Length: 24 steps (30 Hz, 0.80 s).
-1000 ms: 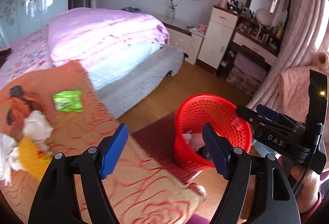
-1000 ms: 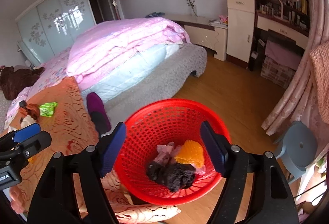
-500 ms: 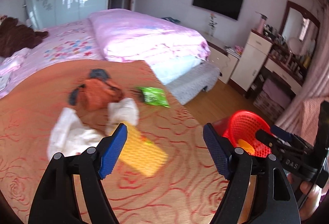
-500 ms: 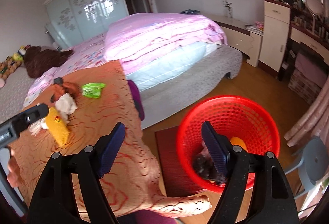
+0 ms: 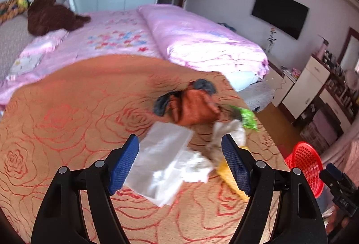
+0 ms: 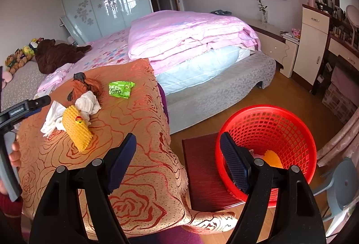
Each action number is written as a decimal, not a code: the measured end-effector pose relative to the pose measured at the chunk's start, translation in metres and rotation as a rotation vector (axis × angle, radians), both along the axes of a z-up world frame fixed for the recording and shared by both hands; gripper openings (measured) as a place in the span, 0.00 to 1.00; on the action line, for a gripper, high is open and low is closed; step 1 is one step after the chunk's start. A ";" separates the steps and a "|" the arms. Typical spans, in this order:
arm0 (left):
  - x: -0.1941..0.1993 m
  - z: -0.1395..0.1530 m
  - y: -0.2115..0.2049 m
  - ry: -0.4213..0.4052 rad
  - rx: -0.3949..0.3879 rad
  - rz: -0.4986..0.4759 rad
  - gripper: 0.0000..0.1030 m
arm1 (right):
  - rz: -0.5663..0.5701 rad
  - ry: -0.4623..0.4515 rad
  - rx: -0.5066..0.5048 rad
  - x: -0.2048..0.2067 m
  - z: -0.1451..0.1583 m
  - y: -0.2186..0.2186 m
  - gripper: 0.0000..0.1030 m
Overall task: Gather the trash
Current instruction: 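Move both tools back over the trash pile on the bed, then grasp the white tissue with the left tool while the right tool grasps another yellow foam net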
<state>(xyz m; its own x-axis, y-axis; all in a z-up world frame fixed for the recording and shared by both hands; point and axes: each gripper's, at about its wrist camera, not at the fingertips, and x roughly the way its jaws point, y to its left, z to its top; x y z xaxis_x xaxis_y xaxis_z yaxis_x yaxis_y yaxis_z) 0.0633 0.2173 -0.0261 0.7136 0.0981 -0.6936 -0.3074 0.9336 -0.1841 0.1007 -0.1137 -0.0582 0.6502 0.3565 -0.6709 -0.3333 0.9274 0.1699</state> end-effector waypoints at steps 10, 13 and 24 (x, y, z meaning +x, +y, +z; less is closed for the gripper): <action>0.017 -0.029 0.013 0.083 0.022 0.006 0.59 | 0.001 0.012 -0.001 0.000 -0.001 0.002 0.72; 0.018 -0.034 0.014 0.098 0.005 0.000 0.36 | 0.003 0.010 -0.002 0.000 -0.002 0.003 0.72; -0.012 -0.020 0.029 0.031 -0.002 0.035 0.03 | 0.098 -0.012 -0.042 -0.007 -0.003 0.032 0.72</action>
<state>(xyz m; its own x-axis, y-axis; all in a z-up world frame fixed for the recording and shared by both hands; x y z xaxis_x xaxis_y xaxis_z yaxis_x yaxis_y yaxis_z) 0.0515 0.2467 -0.0461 0.6878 0.1211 -0.7157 -0.3451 0.9220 -0.1756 0.0933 -0.0817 -0.0616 0.6218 0.3907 -0.6787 -0.4247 0.8964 0.1269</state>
